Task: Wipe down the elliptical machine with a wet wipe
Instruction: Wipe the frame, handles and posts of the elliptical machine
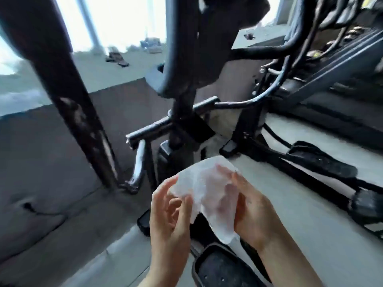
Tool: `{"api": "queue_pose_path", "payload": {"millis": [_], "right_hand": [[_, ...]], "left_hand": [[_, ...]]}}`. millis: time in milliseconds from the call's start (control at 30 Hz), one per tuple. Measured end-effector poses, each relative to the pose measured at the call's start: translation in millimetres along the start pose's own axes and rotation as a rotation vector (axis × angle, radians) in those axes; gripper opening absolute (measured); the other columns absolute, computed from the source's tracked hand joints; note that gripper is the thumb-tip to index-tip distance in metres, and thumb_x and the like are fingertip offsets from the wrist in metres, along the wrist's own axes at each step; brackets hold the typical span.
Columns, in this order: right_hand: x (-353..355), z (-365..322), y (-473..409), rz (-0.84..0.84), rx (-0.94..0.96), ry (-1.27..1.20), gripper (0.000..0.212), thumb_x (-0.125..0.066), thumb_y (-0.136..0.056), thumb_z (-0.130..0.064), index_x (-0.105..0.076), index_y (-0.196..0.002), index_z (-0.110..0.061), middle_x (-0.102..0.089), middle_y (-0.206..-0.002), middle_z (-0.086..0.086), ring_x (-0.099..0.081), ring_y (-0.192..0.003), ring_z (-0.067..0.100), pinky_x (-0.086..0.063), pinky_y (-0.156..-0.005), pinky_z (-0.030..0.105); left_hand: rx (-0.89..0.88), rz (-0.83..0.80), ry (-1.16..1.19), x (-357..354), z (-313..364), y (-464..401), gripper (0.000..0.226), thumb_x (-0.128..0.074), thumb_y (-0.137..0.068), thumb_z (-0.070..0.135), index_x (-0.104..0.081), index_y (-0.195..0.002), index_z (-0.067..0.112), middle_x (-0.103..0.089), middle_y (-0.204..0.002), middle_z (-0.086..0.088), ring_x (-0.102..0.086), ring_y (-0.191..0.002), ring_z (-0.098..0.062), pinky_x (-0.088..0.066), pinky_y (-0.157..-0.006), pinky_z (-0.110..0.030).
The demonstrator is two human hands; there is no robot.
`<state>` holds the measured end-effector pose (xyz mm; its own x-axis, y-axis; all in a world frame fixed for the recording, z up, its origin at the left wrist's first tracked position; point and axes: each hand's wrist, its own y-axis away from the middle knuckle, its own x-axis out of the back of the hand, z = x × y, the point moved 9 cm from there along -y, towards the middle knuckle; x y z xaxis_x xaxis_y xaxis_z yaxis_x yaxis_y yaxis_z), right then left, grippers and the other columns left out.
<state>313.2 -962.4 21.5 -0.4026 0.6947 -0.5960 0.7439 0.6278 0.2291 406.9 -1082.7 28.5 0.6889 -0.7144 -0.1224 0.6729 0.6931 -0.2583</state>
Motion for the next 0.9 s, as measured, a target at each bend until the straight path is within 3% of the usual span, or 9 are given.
{"api": "queue_pose_path", "payload": {"millis": [200, 333, 400, 467, 533, 600, 667, 767, 900], "right_hand": [[-51.0, 13.5, 11.4, -0.339, -0.209, -0.038, 0.036, -0.058, -0.080, -0.042, -0.078, -0.096, -0.018, -0.072, -0.106, 0.012, -0.070, -0.091, 0.022, -0.057, -0.079, 0.034], [-71.0, -22.0, 15.0, -0.388, 0.023, -0.032, 0.050, -0.048, -0.096, -0.046, -0.061, -0.127, -0.008, -0.065, -0.116, 0.008, -0.061, -0.110, 0.024, -0.051, -0.090, 0.035], [-96.8, -50.1, 22.6, -0.468, 0.243, -0.003, 0.069, -0.063, -0.085, -0.057, -0.054, -0.133, -0.009, -0.058, -0.115, 0.004, -0.052, -0.112, 0.024, -0.040, -0.094, 0.038], [-135.4, -80.2, 32.9, -0.604, 0.564, 0.150, 0.061, -0.063, -0.083, -0.059, -0.062, -0.120, -0.010, -0.063, -0.105, -0.007, -0.054, -0.102, 0.015, -0.040, -0.091, 0.032], [-188.5, -89.0, 53.6, -0.790, 1.102, 0.687, 0.047, -0.045, -0.100, -0.040, -0.057, -0.125, -0.003, -0.062, -0.127, 0.006, -0.052, -0.124, 0.022, -0.038, -0.107, 0.040], [-228.5, -70.3, 51.8, -0.856, 1.632, 1.276, 0.041, -0.037, -0.103, -0.030, -0.058, -0.131, -0.008, -0.043, -0.147, 0.017, -0.030, -0.142, 0.030, -0.017, -0.119, 0.050], [-245.0, -56.4, 35.3, -0.884, 1.901, 1.611, 0.045, -0.037, -0.103, -0.040, -0.065, -0.125, -0.012, -0.042, -0.149, 0.012, -0.029, -0.143, 0.027, -0.014, -0.120, 0.049], [-251.9, -54.2, 38.0, -0.987, 2.117, 1.729, 0.050, -0.036, -0.103, -0.045, -0.066, -0.121, -0.010, -0.054, -0.140, 0.009, -0.040, -0.138, 0.024, -0.021, -0.118, 0.045], [-268.1, -72.9, 52.0, -0.689, 2.557, 1.630, 0.022, -0.057, -0.098, -0.023, -0.071, -0.113, -0.016, -0.062, -0.131, 0.004, -0.058, -0.122, 0.020, -0.042, -0.105, 0.038]], "left_hand": [[-0.171, 0.407, -0.252, 44.9, 49.2, 41.7, 0.024, -0.064, -0.081, 0.039, -0.059, -0.100, 0.052, -0.065, -0.101, 0.011, -0.066, -0.082, -0.005, -0.050, -0.069, -0.015], [-0.252, 0.549, -0.414, 71.0, 79.3, 66.7, 0.027, -0.052, -0.086, 0.042, -0.053, -0.107, 0.059, -0.056, -0.116, 0.003, -0.062, -0.093, -0.005, -0.046, -0.076, -0.010], [-0.273, 0.570, -0.432, 81.6, 93.3, 69.2, 0.027, -0.050, -0.087, 0.041, -0.053, -0.106, 0.060, -0.058, -0.114, -0.001, -0.062, -0.095, -0.008, -0.044, -0.079, -0.009], [-0.299, 0.578, -0.436, 90.6, 104.9, 63.6, 0.025, -0.049, -0.087, 0.041, -0.054, -0.105, 0.057, -0.060, -0.113, -0.002, -0.062, -0.097, -0.014, -0.044, -0.082, -0.011], [-0.317, 0.597, -0.412, 99.7, 116.2, 56.3, 0.022, -0.048, -0.088, 0.043, -0.056, -0.105, 0.054, -0.060, -0.114, 0.002, -0.062, -0.100, -0.018, -0.047, -0.085, -0.019], [-0.333, 0.616, -0.397, 109.1, 124.2, 53.8, 0.020, -0.047, -0.089, 0.045, -0.057, -0.105, 0.051, -0.060, -0.116, 0.008, -0.062, -0.102, -0.020, -0.049, -0.086, -0.030], [-0.343, 0.627, -0.403, 117.7, 128.5, 56.2, 0.019, -0.047, -0.090, 0.046, -0.057, -0.106, 0.050, -0.060, -0.115, 0.010, -0.062, -0.102, -0.020, -0.049, -0.087, -0.033], [-0.335, 0.631, -0.395, 127.5, 127.1, 59.9, 0.020, -0.045, -0.090, 0.049, -0.056, -0.106, 0.051, -0.060, -0.116, 0.012, -0.061, -0.103, -0.018, -0.050, -0.087, -0.034], [-0.291, 0.631, -0.384, 134.1, 118.2, 60.2, 0.023, -0.043, -0.090, 0.051, -0.056, -0.109, 0.047, -0.058, -0.120, 0.013, -0.060, -0.106, -0.015, -0.052, -0.090, -0.041]]}}
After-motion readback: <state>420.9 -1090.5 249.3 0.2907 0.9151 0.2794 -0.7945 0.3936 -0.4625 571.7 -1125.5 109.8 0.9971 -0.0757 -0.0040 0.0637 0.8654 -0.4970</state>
